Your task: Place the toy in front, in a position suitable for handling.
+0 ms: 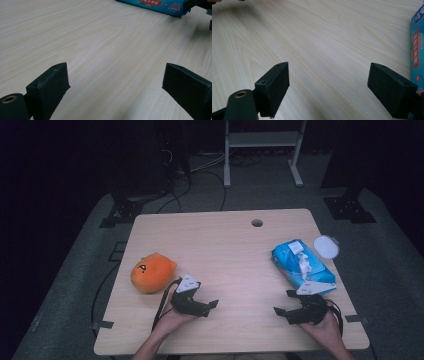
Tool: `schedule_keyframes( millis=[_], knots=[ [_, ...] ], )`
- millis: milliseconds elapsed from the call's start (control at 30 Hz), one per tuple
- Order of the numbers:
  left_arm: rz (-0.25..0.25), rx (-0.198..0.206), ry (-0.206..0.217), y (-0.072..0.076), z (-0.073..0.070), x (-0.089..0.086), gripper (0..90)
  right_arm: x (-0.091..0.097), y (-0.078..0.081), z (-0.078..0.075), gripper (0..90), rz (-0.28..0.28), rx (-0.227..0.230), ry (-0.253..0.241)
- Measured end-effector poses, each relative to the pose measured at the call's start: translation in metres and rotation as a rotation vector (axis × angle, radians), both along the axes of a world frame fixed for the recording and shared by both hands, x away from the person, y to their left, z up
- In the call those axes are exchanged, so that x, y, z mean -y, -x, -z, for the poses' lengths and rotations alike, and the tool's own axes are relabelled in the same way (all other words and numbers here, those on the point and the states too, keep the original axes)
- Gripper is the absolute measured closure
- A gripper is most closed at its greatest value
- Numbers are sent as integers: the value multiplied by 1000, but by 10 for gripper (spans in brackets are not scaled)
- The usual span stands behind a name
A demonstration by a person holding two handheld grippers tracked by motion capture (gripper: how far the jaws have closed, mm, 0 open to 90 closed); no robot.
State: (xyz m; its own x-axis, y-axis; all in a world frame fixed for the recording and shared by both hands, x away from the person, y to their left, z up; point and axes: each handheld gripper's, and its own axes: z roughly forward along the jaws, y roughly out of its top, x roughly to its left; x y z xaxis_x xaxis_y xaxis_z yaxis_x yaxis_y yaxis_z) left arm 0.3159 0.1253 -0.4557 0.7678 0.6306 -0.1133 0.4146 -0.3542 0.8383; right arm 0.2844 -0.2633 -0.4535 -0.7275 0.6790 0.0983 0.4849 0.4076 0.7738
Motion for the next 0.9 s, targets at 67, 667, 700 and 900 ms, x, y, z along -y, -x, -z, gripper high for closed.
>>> schedule_keyframes(
  millis=[67, 667, 700, 900],
  knots=[
    [3, 8, 10, -2, -3, 0, 64, 1, -1, 1, 166, 1, -7, -5],
    [-34, 166, 25, -8, -62, -58, 64, -4, -1, -2, 165, -5, -3, -1],
    [-45, 172, 22, -9, -66, -64, 64, -5, -1, -2, 165, -9, -5, 4],
    [-133, 206, 28, -17, -78, -101, 65, -8, -4, 0, 162, -21, -9, 14]
  ],
)
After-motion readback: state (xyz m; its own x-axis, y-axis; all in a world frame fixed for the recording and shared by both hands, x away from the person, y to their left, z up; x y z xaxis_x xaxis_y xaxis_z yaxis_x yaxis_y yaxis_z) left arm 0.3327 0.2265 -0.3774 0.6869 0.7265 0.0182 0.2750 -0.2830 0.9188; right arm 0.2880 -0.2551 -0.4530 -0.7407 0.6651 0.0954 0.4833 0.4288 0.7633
